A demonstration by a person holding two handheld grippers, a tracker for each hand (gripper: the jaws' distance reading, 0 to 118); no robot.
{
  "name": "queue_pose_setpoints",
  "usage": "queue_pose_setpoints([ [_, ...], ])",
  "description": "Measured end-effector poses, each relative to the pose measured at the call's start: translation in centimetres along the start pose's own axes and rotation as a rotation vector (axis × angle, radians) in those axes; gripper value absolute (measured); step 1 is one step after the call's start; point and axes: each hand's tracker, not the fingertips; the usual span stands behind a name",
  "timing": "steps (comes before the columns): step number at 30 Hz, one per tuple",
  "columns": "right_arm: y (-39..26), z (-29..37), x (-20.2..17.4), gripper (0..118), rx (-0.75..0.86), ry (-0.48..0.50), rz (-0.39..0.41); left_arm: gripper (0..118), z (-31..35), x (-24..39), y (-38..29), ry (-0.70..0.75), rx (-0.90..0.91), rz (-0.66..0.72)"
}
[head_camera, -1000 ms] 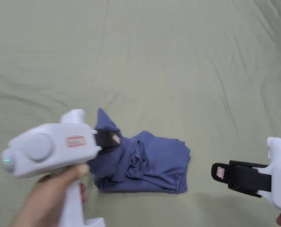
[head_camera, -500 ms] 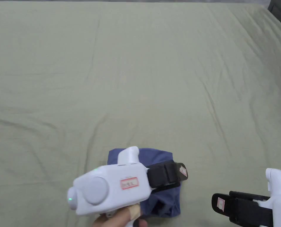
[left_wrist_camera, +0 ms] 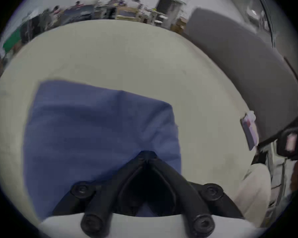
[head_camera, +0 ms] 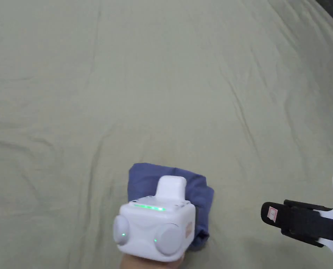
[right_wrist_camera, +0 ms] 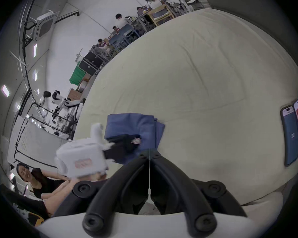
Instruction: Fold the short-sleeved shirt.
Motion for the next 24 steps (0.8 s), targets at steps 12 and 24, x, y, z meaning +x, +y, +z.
queue_pose_setpoints([
  [12, 1.8, 0.4, -2.0, 3, 0.068, 0.024, 0.011, 0, 5.8, -1.1, 1.1, -0.333, 0.049, 0.123],
  [24, -1.4, -18.8, -0.6, 3, -0.332, -0.053, -0.043, 3, 8.8, -19.6, -2.6, -0.362, 0.138, 0.571],
])
